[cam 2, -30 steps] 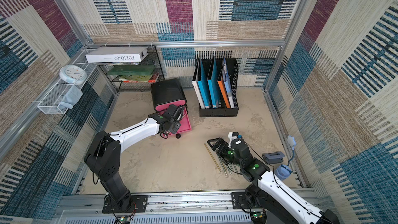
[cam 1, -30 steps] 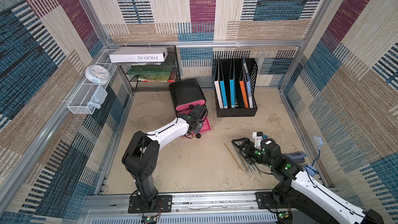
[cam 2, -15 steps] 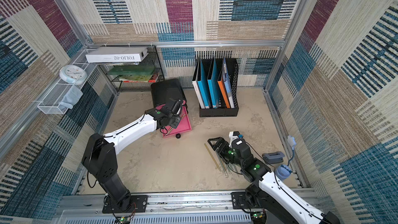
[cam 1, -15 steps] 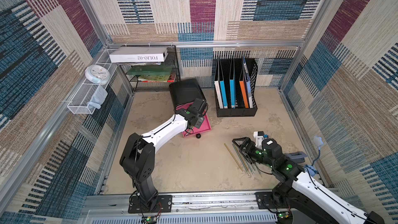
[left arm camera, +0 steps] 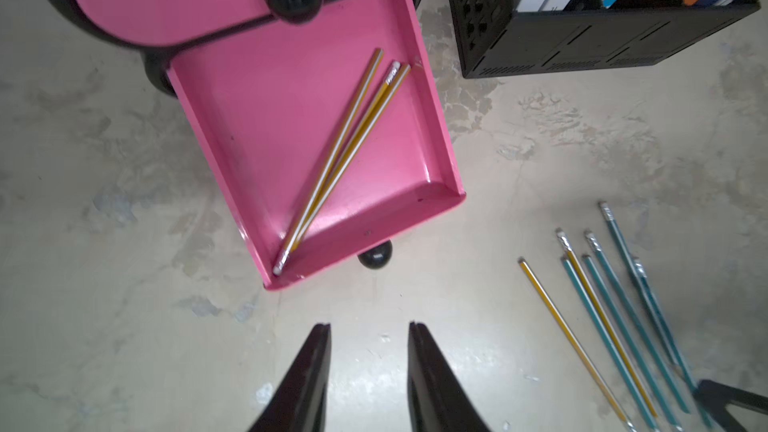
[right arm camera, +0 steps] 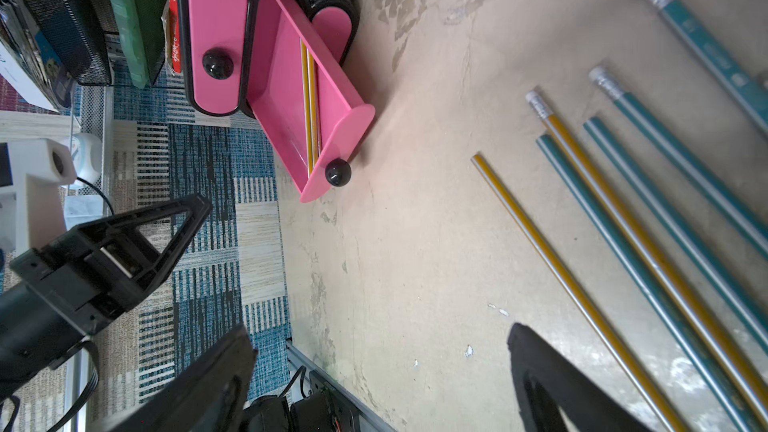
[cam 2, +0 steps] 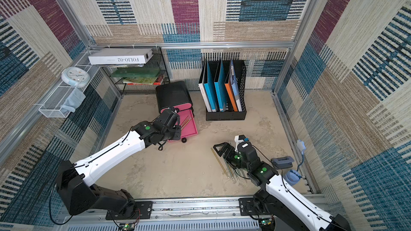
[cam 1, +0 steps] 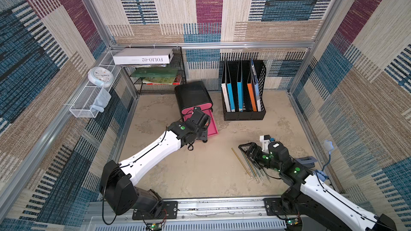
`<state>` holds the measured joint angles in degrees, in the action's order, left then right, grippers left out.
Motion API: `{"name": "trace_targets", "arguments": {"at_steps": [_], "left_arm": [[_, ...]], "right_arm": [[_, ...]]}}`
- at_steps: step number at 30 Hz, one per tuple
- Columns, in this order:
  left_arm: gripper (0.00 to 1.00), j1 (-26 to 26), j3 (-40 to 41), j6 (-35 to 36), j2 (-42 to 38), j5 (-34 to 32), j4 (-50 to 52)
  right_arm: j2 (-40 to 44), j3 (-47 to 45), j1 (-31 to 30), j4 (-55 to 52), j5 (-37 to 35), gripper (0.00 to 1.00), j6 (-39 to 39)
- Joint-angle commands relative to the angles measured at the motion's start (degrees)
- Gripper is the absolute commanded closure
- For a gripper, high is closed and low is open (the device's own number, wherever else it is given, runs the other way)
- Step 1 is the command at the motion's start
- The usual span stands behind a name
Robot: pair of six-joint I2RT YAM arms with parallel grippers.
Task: Please place the pencils in the drawer according to their color
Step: Pick up the pencil from the center of the board.
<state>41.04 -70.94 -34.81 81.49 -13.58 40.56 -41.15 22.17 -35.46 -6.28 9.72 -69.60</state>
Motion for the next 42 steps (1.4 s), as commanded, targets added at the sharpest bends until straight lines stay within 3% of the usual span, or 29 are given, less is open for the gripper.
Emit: {"name": "trace_targets", "arguments": {"at_steps": [1, 10, 19, 33, 42], "left_arm": [[0.64, 2.81, 0.97, -13.76, -1.22, -0.17, 2.15], [0.63, 13.52, -0.33, -36.23, 4.45, -1.65, 3.94], [0.63, 18.44, -6.77, -50.36, 15.61, 1.07, 4.09], [0.62, 18.86, -20.23, -55.95, 31.67, 6.63, 7.44], [0.62, 18.52, -27.14, -55.60, 38.88, 7.74, 10.14]], "right_arm": [[0.34, 0.39, 0.08, -0.91, 0.83, 0.01, 1.61], [2.23, 0.56, 0.29, -6.36, 0.27, 0.01, 3.67], [5.19, 1.11, 3.11, -12.37, 0.36, 0.01, 4.81], [1.88, 2.71, 14.23, -17.34, 4.84, 0.01, 9.39], [-0.48, 1.55, 21.01, -17.38, 8.53, 0.01, 12.43]]}}
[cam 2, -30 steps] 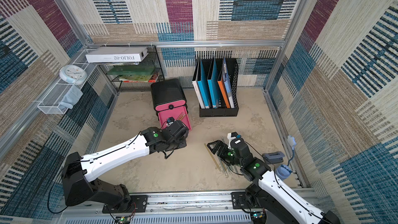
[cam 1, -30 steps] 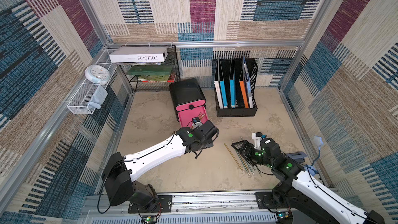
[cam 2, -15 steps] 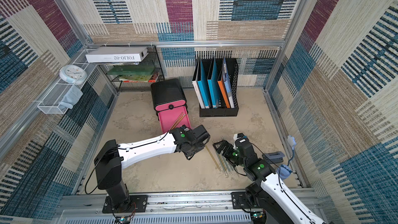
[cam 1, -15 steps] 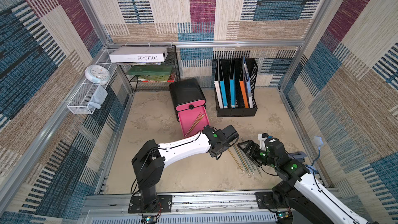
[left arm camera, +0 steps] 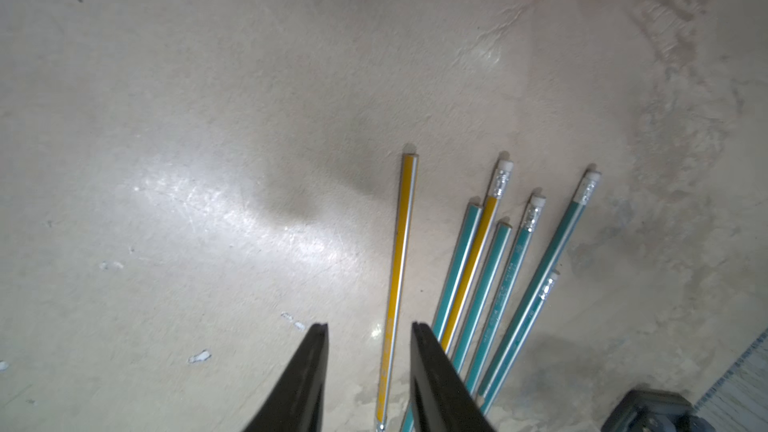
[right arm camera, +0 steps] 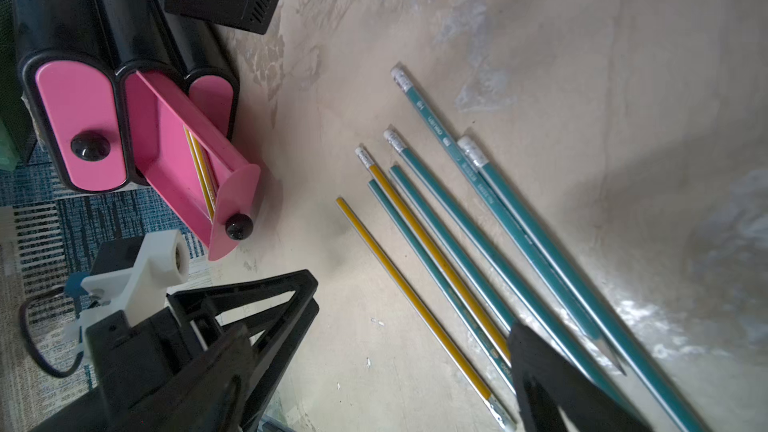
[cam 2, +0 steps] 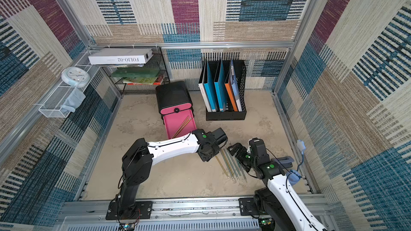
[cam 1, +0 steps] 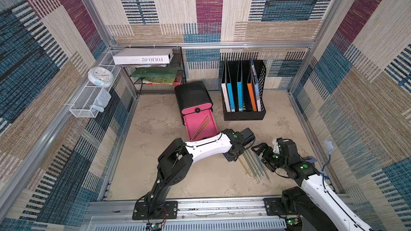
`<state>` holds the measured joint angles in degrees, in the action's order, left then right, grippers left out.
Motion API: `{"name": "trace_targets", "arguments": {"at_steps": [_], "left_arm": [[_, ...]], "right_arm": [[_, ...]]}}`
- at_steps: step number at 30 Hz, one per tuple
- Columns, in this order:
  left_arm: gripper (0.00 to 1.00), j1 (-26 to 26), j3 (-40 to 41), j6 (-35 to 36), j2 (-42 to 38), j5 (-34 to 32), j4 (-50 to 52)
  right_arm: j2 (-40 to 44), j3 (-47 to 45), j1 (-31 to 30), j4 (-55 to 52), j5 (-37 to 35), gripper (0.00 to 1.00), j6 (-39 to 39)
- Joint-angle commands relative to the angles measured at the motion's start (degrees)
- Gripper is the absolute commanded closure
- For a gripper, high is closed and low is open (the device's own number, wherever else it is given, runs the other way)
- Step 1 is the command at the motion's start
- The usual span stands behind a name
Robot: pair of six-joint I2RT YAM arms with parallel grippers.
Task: Please place the pencils in the drawer according to their color
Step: Pick up the pencil from the center of the board.
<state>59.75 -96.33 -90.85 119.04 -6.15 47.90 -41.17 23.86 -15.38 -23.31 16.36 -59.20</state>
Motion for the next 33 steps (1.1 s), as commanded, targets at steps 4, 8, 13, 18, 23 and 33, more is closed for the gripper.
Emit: {"name": "trace_targets", "arguments": {"at_steps": [4, 8, 13, 18, 23, 33], "left_arm": [[0.62, -0.48, -4.31, 0.76, 4.10, 0.78, 3.79], [0.63, -0.66, -6.26, 1.13, 5.98, 0.68, 5.18], [0.63, -0.92, -8.19, 2.14, 8.15, 0.78, 6.98], [0.63, -1.27, -9.29, 3.15, 9.57, 0.79, 8.10], [0.62, -1.84, -11.76, 4.80, 11.54, 0.76, 9.60], [0.62, -2.64, -15.73, 7.41, 14.86, 1.41, 12.02]], "right_arm": [[-1.74, -0.21, 2.52, 0.13, 3.09, 0.01, 3.19], [-2.66, -0.30, 3.28, 0.84, 4.00, 0.01, 3.57], [-3.64, -0.21, 3.76, 1.81, 4.81, 0.01, 3.80], [-3.58, -0.08, 3.86, 2.02, 5.14, 0.01, 3.75], [-3.00, -0.23, 3.95, 1.91, 5.25, 0.01, 3.57], [-2.43, -0.23, 4.07, 1.78, 5.35, 0.01, 3.52]]}}
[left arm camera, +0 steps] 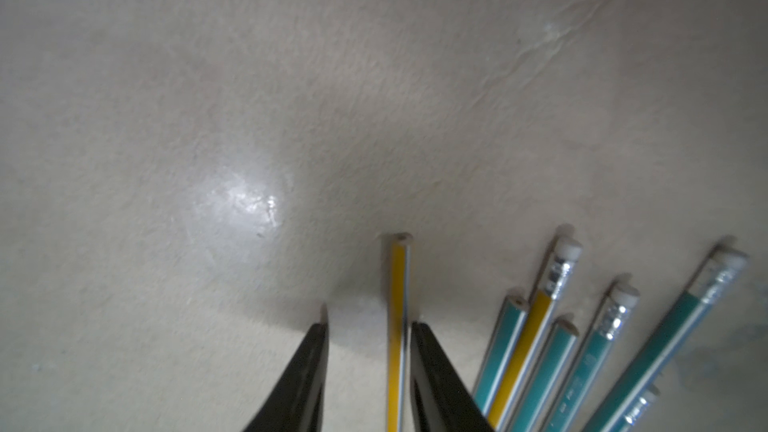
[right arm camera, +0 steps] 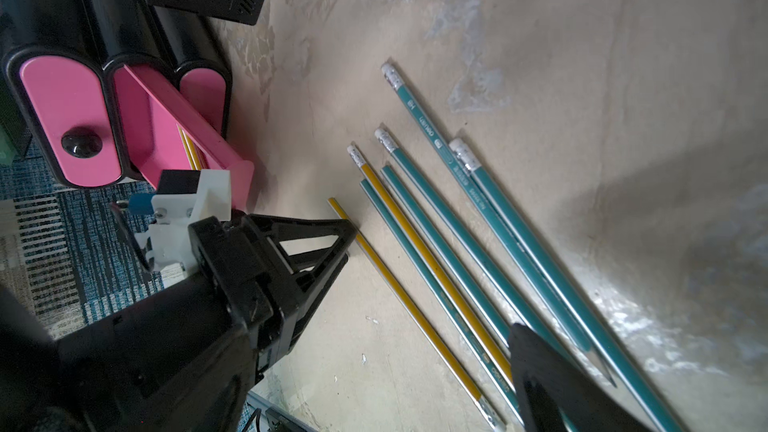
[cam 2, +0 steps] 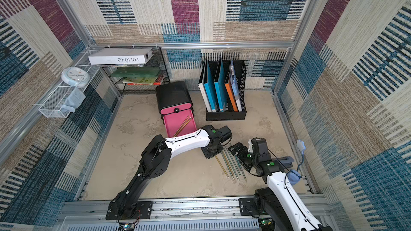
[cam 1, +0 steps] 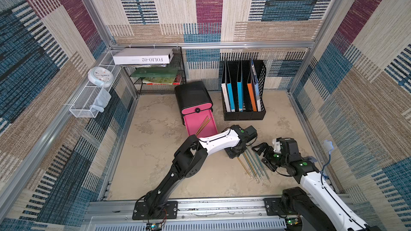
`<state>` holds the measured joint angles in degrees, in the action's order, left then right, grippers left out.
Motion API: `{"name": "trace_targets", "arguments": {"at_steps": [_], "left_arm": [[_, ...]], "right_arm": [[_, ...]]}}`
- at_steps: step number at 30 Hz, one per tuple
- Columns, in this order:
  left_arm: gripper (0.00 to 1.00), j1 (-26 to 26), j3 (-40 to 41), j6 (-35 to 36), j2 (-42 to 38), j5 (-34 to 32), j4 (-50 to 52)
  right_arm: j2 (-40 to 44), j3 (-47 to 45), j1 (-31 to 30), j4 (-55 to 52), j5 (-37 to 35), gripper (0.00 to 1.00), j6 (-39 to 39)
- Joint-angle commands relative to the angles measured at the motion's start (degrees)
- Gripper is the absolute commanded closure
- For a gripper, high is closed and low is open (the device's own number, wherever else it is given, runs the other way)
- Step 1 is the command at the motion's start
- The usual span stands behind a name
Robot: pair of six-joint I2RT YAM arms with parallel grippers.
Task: Please place the pencils in the drawer according to their color
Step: Pick up the pencil from the center of the board.
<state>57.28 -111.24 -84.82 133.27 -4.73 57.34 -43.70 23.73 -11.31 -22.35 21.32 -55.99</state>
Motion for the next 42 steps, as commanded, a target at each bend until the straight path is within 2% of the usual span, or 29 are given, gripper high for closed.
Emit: {"name": "trace_targets", "arguments": {"at_steps": [1, 6, 9, 23, 30, 42], "left_arm": [[0.62, -0.23, -1.03, 1.60, 0.82, 0.10, 2.87], [0.66, -0.36, -1.36, 2.76, 1.70, 0.94, 4.08], [0.75, -0.41, -0.42, 3.46, 1.41, 0.95, 4.19], [1.00, -0.42, 5.38, 4.91, -1.76, -0.45, 4.18], [1.00, -0.52, 8.46, 10.57, -5.63, -3.87, 4.10], [1.00, -0.55, 12.19, 26.26, -14.24, -8.91, 3.32]], "right_arm": [[0.11, -0.01, 0.01, 0.82, 0.39, 0.01, 0.26], [0.37, 0.09, -0.01, 0.81, 0.34, 0.01, 0.13], [0.72, 0.09, 0.00, 0.77, 0.51, 0.01, -0.09], [3.18, 0.27, 0.12, 0.20, 1.34, 0.01, -1.23], [3.37, 0.56, 0.02, 1.33, 4.05, 0.01, -1.19], [2.57, -0.75, 0.06, 7.75, 10.94, 0.01, -2.98]]}}
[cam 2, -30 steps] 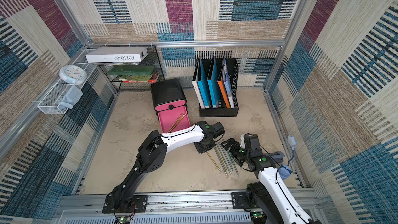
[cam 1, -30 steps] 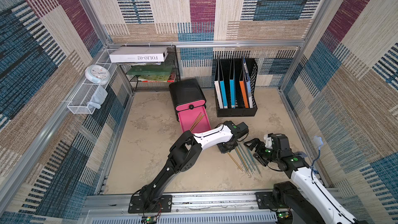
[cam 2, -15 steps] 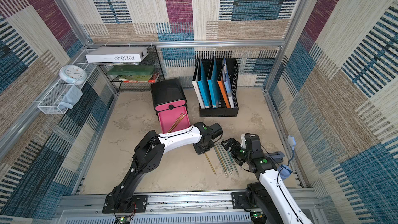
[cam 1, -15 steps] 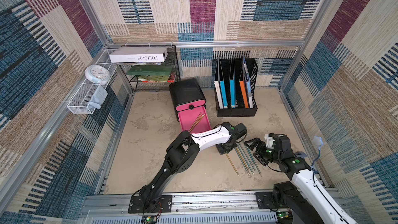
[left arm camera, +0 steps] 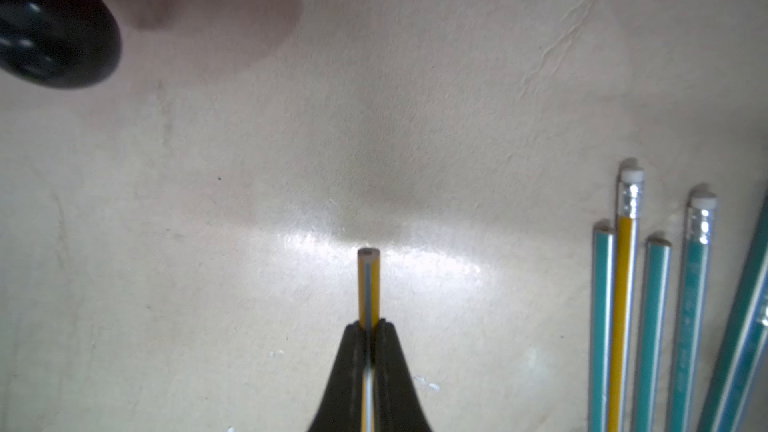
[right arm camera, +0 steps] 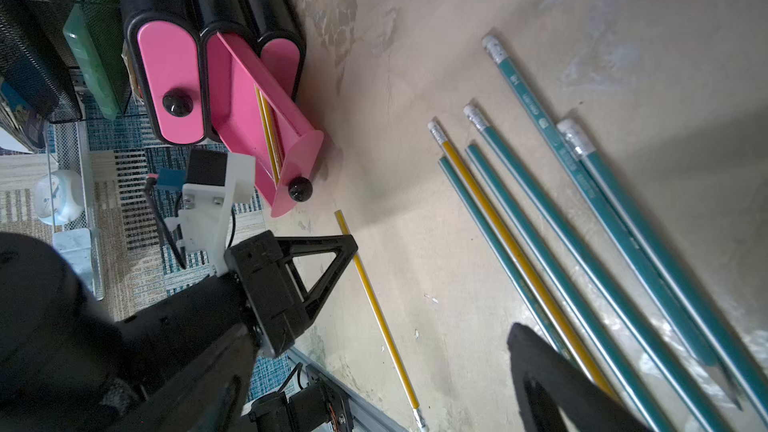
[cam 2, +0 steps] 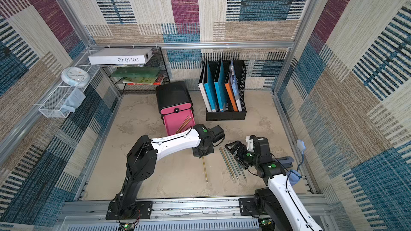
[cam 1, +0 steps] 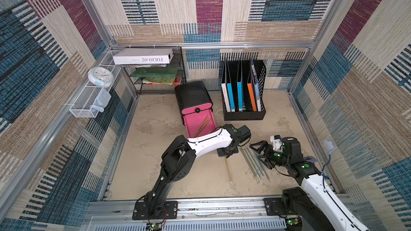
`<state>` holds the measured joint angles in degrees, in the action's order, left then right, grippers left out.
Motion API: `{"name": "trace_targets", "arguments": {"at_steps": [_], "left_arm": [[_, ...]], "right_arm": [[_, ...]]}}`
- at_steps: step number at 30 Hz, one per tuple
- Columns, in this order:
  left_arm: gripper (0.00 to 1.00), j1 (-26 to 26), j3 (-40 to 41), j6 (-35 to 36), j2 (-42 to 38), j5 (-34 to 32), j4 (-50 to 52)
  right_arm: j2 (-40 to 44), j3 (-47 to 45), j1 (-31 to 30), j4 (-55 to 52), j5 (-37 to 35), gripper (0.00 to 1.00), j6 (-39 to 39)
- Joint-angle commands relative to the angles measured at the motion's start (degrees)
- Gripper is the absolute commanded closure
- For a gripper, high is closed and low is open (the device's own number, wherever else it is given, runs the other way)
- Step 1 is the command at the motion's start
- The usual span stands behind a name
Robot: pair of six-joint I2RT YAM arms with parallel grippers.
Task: Please place the pencils in the drawer according to their color
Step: Pick up the pencil from the center of the board, then place the pencil in the drawer.
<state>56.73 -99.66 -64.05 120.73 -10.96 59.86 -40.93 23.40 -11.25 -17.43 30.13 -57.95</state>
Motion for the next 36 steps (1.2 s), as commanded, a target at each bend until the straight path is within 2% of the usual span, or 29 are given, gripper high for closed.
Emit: {"name": "trace_targets", "arguments": {"at_steps": [1, 14, 24, 29, 36], "left_arm": [[1.00, -0.02, 1.24, 6.90, -2.57, -3.07, 0.44], [1.00, 0.01, 8.25, 23.49, -12.99, -8.98, -4.15], [1.00, -0.67, 12.42, 39.45, -19.60, -13.42, -9.52], [1.00, -3.19, 13.78, 47.40, -22.13, -14.35, -13.18], [1.00, -9.55, 12.94, 57.23, -23.68, -13.35, -19.38]], "right_arm": [[-0.28, -0.74, -0.04, 3.49, 2.65, 0.01, -1.63], [0.28, -3.42, -0.78, 10.68, 4.15, 0.01, -7.00], [-4.24, -2.94, -7.62, 16.71, 2.27, 0.01, -9.97], [-7.27, -1.44, -11.34, 19.04, -0.10, 0.01, -10.59], [-10.88, 0.32, -18.12, 22.84, -5.03, 0.01, -12.11]]}}
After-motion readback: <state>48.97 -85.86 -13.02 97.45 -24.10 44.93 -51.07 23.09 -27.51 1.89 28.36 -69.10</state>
